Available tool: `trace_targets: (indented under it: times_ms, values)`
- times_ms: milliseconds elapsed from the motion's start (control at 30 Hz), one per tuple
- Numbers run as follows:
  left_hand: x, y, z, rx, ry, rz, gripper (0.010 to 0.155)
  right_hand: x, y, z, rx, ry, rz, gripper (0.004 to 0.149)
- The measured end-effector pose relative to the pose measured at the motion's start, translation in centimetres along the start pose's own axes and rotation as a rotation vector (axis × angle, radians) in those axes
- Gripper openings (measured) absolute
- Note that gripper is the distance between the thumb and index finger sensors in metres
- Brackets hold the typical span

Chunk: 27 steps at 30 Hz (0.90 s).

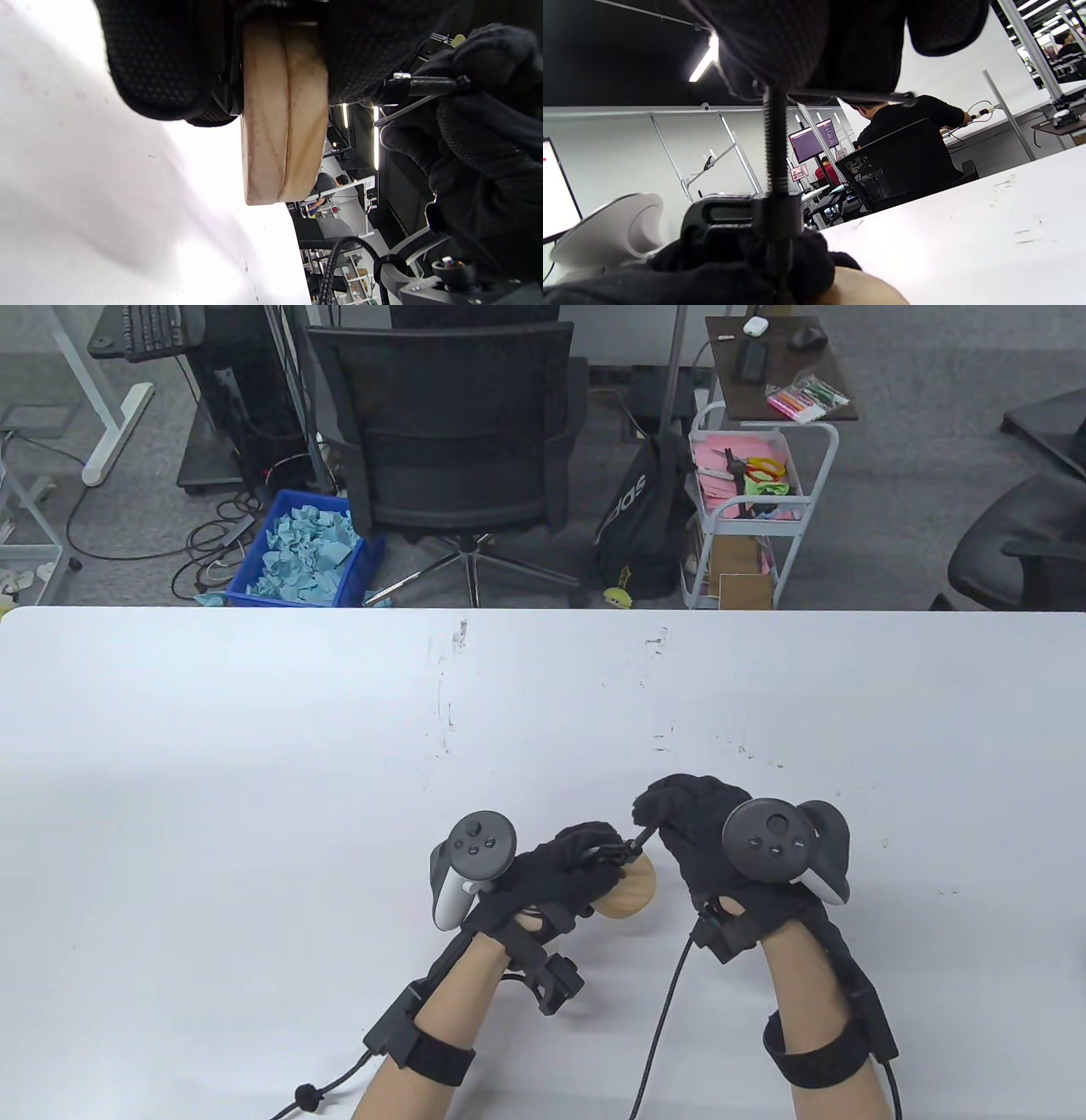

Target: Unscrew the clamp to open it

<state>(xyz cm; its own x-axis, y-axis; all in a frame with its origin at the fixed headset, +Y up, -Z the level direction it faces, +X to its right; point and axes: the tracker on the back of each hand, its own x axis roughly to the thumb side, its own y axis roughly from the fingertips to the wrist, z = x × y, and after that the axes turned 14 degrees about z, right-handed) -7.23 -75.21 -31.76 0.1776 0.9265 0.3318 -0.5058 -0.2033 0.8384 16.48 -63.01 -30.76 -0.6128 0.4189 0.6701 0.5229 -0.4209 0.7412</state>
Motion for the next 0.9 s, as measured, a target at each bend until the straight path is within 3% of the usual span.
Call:
trace_targets:
  times_ms: [67,233,467,600,900]
  values:
    - [-0.1,0.1,-0.4,0.015,0.004,-0.006,0.042,-0.6,0.2,0.3,-0.010,-0.022,-0.027,0.054]
    - [0.4,0.4,-1.8,0.070,-0.004,-0.010,0.042,-3.0,0.8,0.3,-0.071,-0.113,-0.158,0.054]
    - [1.4,0.9,-3.7,0.115,-0.009,0.015,0.042,-5.6,0.6,-4.6,0.080,-0.344,-0.351,0.062]
    - [1.3,0.9,-3.9,0.122,-0.016,0.022,0.042,-5.8,0.6,-7.4,0.107,-0.531,-0.444,0.066]
    - [1.2,0.6,-2.9,0.085,0.031,0.044,0.042,-5.8,0.7,-10.1,0.210,-0.702,-0.476,0.072]
